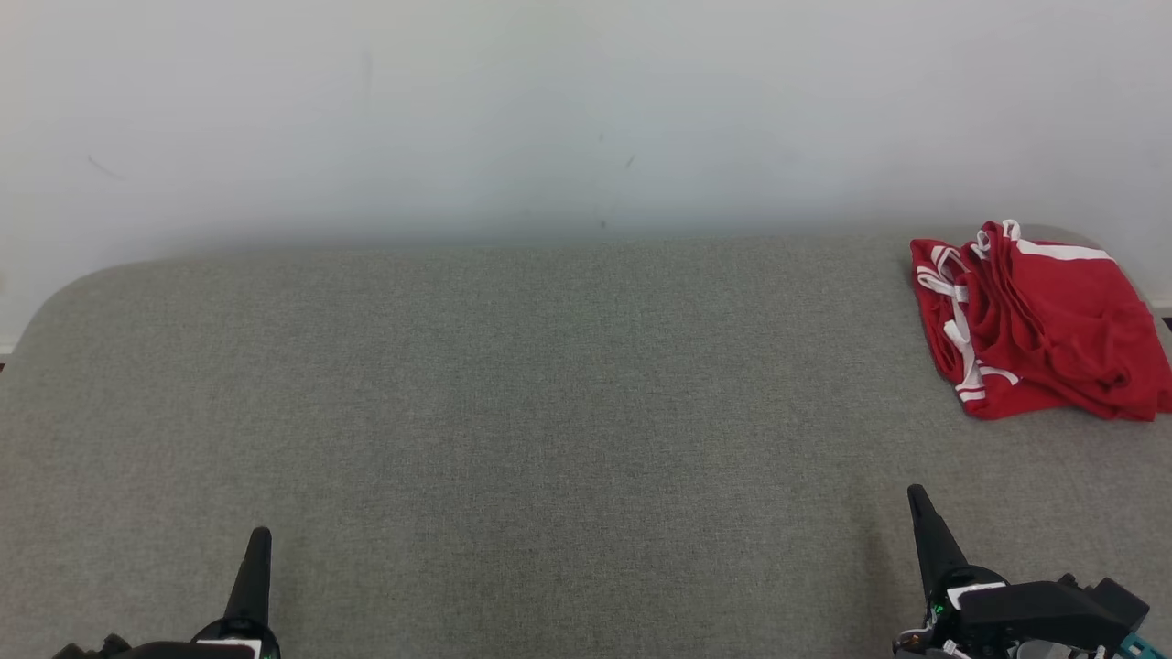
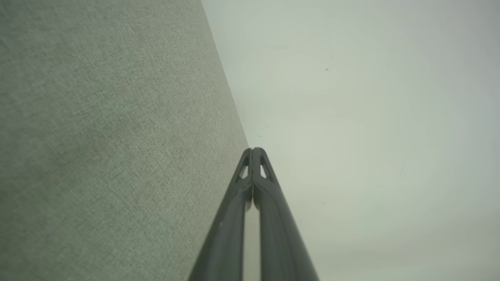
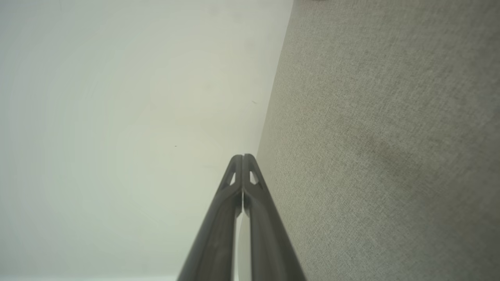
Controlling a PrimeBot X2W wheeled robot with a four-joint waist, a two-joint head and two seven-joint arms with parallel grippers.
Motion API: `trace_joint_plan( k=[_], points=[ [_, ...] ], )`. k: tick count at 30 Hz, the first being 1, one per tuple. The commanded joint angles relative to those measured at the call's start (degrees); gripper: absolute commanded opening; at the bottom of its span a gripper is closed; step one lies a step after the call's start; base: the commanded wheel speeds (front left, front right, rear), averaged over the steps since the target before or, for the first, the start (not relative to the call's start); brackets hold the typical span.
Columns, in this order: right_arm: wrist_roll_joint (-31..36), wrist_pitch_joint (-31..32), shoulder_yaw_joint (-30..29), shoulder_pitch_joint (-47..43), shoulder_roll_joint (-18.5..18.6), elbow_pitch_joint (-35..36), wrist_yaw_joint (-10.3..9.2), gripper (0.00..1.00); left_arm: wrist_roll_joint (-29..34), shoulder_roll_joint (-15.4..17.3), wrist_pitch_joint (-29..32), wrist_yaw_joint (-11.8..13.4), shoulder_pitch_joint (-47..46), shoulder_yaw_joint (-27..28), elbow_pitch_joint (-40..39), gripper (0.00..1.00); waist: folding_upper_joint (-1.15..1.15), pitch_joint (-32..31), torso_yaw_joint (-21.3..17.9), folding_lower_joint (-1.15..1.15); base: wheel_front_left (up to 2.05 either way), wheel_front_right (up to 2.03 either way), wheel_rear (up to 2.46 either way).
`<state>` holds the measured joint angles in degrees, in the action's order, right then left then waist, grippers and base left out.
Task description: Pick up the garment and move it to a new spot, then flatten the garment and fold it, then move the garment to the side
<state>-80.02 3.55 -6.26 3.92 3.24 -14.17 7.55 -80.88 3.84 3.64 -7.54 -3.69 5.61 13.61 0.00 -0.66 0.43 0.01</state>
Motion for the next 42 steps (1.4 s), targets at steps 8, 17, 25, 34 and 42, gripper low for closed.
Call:
trace_joint_plan(
  k=[8, 17, 25, 34, 42],
  points=[
    [-4.47, 1.08, -0.15, 1.25, -0.26, 0.35, -0.10, 0.00, -3.95, -0.38, 1.05, 0.08, -1.64, 0.52, 0.08, 0.00, 0.00, 0.24, -0.12, 0.00, 0.00, 0.00, 0.00],
    [-8.40, 2.09, -0.26, 1.92, -0.36, 0.29, -0.11, 0.00, -7.55, -0.69, 2.08, 0.09, -2.24, 0.81, 0.31, 0.00, 0.00, 0.51, -0.26, -0.01, 0.00, 0.00, 0.00],
    [-11.59, 2.98, -0.33, 2.34, -0.46, 0.23, -0.12, 0.00, -10.84, -0.98, 2.91, 0.09, -2.71, 1.04, 0.46, 0.00, 0.00, 0.75, -0.38, -0.01, 0.00, 0.00, 0.00],
    [-12.43, 3.19, -0.33, 2.52, -0.49, 0.21, -0.12, 0.00, -11.61, -1.06, 3.08, 0.09, -2.89, 1.10, 0.50, 0.00, 0.00, 0.84, -0.43, -0.01, 0.00, 0.00, 0.00],
    [-12.43, 3.19, -0.32, 2.52, -0.48, 0.21, -0.12, 0.00, -11.63, -1.06, 3.07, 0.09, -2.88, 1.09, 0.50, 0.00, 0.00, 0.84, -0.43, -0.01, 0.00, 0.00, 0.00]
  ],
)
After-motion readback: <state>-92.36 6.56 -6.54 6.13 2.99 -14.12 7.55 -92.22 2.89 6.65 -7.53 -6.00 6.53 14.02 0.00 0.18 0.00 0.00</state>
